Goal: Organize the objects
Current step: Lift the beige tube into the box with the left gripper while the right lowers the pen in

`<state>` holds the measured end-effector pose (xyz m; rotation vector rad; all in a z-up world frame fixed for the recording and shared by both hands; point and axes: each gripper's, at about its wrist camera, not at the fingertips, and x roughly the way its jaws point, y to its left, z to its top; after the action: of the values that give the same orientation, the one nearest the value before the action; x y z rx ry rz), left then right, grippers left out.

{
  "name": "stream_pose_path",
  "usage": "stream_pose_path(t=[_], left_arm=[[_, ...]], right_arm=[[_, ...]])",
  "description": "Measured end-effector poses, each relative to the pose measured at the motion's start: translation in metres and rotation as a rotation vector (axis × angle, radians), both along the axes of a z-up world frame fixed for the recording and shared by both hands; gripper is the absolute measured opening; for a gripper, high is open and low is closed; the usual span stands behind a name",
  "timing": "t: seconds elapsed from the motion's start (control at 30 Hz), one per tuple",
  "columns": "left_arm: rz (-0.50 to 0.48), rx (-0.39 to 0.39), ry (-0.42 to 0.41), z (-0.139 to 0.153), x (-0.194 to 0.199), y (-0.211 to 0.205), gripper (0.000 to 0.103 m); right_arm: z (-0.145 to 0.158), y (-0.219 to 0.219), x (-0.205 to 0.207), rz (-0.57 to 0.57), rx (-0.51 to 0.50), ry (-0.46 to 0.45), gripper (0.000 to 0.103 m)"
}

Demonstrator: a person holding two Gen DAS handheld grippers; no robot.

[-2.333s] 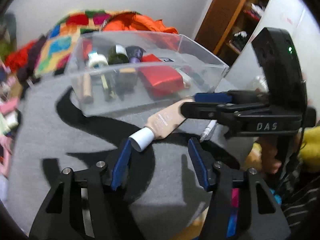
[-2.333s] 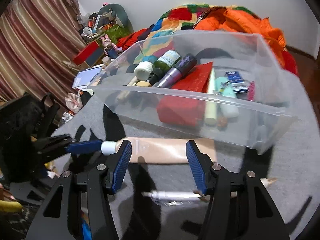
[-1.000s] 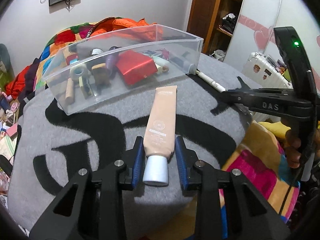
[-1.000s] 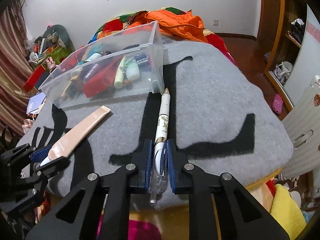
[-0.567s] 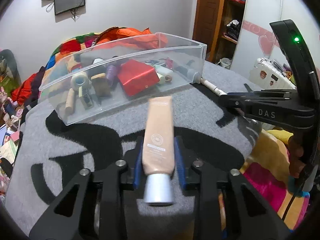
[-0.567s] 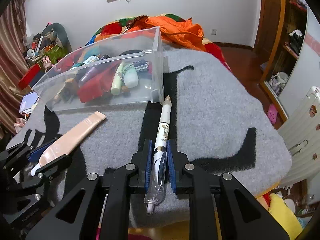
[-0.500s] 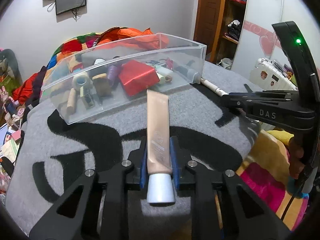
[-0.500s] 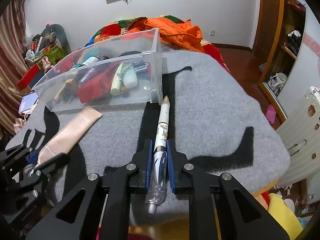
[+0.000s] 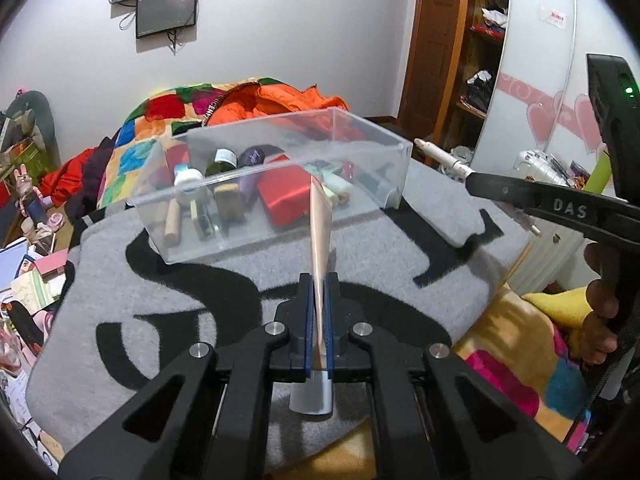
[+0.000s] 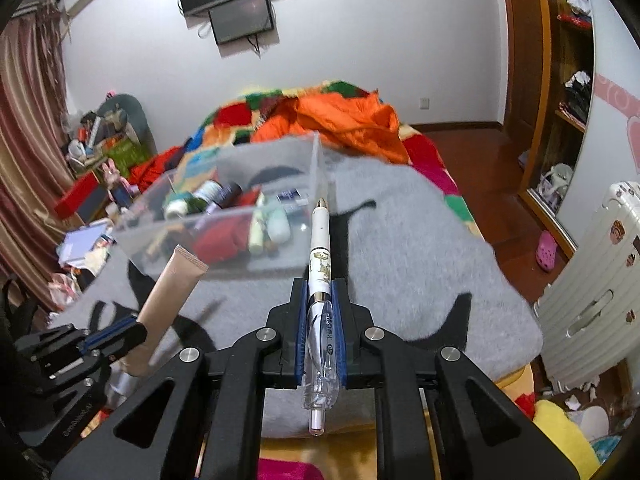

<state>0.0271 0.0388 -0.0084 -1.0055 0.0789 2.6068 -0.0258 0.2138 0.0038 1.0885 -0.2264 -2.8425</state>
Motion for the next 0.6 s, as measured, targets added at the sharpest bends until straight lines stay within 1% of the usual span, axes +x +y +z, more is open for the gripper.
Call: stream_pose_path(t=[0.23, 0.6], left_arm=[[0.015, 0.028, 0.041, 0.020, 0.000, -0.005, 0.004], [0.067, 0.082, 0.128, 0.058, -0.021, -0.016, 0.003]], right_arm=[[0.024, -0.007, -0.002, 0.034, -0.012, 0.067, 0.011], [0.043, -0.025, -0.027, 0.094, -0.015, 0.147, 0.011]])
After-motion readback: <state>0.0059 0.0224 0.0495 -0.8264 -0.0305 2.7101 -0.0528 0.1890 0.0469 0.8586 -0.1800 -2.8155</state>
